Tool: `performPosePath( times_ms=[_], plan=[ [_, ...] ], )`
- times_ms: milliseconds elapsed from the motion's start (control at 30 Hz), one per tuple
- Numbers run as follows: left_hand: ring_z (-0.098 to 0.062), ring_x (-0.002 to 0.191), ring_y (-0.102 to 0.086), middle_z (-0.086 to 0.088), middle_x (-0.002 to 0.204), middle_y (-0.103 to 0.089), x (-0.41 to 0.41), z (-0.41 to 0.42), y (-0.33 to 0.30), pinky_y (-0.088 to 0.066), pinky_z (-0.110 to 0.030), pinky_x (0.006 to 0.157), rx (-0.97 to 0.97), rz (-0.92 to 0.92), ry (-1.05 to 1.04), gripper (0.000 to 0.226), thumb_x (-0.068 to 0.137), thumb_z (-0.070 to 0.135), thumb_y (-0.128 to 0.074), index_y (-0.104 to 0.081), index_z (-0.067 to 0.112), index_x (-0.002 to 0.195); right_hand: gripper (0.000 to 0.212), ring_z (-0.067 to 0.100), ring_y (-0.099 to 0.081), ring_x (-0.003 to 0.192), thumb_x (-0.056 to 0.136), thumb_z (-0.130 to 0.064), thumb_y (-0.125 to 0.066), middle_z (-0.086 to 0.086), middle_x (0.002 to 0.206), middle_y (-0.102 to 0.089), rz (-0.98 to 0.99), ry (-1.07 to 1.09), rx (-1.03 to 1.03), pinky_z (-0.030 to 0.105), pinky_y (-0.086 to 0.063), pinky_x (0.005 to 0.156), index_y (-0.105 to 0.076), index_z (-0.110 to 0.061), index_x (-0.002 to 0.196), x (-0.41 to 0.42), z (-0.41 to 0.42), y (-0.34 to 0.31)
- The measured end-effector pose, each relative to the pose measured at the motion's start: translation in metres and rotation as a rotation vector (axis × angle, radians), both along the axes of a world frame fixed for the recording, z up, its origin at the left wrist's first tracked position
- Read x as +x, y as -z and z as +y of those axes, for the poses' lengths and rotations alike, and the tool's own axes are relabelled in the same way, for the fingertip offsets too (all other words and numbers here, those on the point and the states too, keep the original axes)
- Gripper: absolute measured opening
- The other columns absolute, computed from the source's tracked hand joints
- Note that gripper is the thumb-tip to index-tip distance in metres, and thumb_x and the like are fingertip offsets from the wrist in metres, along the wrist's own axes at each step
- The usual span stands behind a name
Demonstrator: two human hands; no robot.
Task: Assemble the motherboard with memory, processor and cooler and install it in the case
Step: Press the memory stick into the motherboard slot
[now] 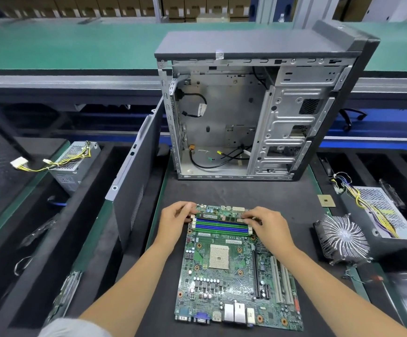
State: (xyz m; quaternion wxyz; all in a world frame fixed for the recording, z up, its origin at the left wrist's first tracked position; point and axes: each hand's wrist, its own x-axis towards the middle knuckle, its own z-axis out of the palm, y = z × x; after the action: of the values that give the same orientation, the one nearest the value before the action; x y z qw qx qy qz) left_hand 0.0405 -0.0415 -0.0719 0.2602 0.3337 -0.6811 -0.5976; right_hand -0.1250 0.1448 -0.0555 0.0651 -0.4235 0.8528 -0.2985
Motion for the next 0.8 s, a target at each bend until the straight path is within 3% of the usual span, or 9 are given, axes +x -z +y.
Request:
performPosePath(
  times_ms=[267, 433, 800],
  plan=[
    [-0.005, 0.083, -0.067, 0.004, 0.084, -0.074, 0.0034, -0.0020, 0.0039, -0.050, -0.015, 0.074, 0.052, -0.039, 0.026, 0.008, 0.084, 0.019, -0.072, -0.077, 0.014, 0.088, 0.011, 0.002, -0.059, 0.071, 0.086, -0.019, -0.069, -0.018, 0.083, -0.066, 0.050, 0.002, -0.080, 0.022, -0.047, 0.062, -0.074, -0.027, 0.089, -0.0016, 0.0038, 0.0025],
    [-0.004, 0.080, -0.066, 0.003, 0.082, -0.074, 0.0024, -0.0004, 0.0032, -0.048, -0.011, 0.071, 0.051, -0.025, 0.024, 0.005, 0.084, 0.017, -0.072, -0.077, 0.015, 0.085, 0.010, -0.003, -0.054, 0.071, 0.085, -0.017, -0.070, -0.018, 0.082, -0.066, 0.046, -0.008, -0.077, 0.020, -0.046, 0.063, -0.075, -0.025, 0.087, -0.0037, 0.0023, -0.0004],
    [-0.005, 0.078, -0.065, 0.002, 0.079, -0.073, 0.0030, -0.0012, 0.0075, -0.049, -0.017, 0.073, 0.064, -0.032, 0.013, 0.003, 0.081, 0.018, -0.074, -0.076, 0.017, 0.080, 0.011, 0.002, -0.060, 0.075, 0.086, -0.015, -0.069, -0.016, 0.083, -0.067, -0.006, -0.040, -0.074, 0.024, -0.051, 0.069, -0.075, -0.024, 0.089, -0.0059, 0.0014, 0.0004]
  ],
)
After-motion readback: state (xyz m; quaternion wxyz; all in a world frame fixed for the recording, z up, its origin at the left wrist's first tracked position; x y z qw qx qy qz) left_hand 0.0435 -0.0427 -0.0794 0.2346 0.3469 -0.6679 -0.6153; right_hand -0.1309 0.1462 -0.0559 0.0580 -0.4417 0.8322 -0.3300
